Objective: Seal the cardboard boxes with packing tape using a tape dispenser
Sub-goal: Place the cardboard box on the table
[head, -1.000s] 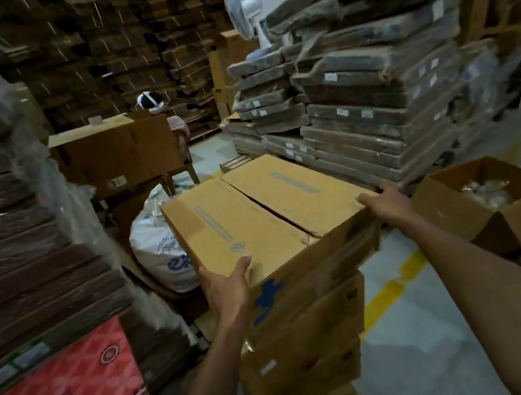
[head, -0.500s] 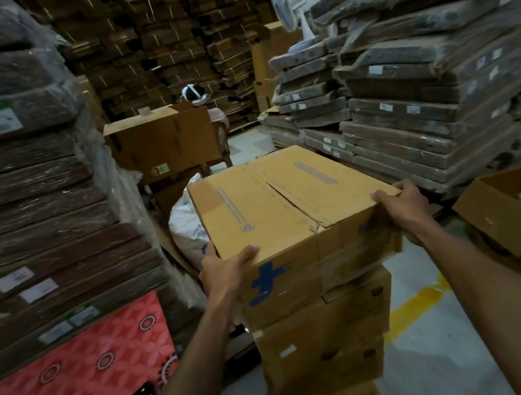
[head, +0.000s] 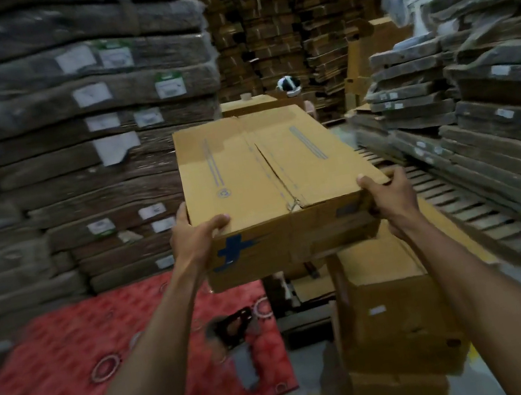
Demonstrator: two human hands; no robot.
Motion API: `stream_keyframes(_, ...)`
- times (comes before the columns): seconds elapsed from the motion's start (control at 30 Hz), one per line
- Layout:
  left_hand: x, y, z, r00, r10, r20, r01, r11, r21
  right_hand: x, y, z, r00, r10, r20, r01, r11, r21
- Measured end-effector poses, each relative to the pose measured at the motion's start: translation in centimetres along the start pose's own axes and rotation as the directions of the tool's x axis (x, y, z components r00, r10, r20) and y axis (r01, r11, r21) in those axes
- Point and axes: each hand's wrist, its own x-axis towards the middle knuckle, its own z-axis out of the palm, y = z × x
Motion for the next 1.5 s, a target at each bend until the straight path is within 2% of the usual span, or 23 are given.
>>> stream_keyframes(0.3, -5.2, -4.9, -26.8, 0.984, -0.044, -0.172, 0.053, 0.997, 0.047, -18.5, -3.0, 17.8, 0.974, 0.012, 0.227, -0.002, 0.999, -0.042)
stream_keyframes(0.5, -7.6, -8.5, -37.9, 0.978, -0.108, -0.181, 0.118, 0.992, 0.048, -27.8, -2.6, 24.8, 0.96, 0.041, 0.277, -0.025, 0.998, -0.063)
stream_keyframes(0.7, -6.7, -12.4, -43.2, 0.97, -0.157, -0.183, 0.162, 0.987, 0.014, -31.4, -1.5, 29.8, 0.951, 0.069, 0.302, -0.034, 0.992, -0.118)
stream_keyframes(1.0, 0.1, -19.7, -47.3, 0.959, -0.249, -0.132, 0.25, 0.968, -0.008, -32.2, 2.8, 38.9, 0.943, 0.149, 0.296, -0.123, 0.987, -0.106)
stream_keyframes(1.23, 4.1, -24.6, -50.0, 0.94, -0.315, -0.133, 0.313, 0.949, -0.036, -34.2, 5.6, 44.5, 0.94, 0.253, 0.229, -0.234, 0.966, -0.107)
stream_keyframes(1.5, 7.1, -29.6, -53.1, 0.918, -0.394, -0.053, 0.391, 0.919, -0.053, -37.5, 7.8, 48.4, 0.955, 0.27, 0.121, -0.262, 0.962, -0.075)
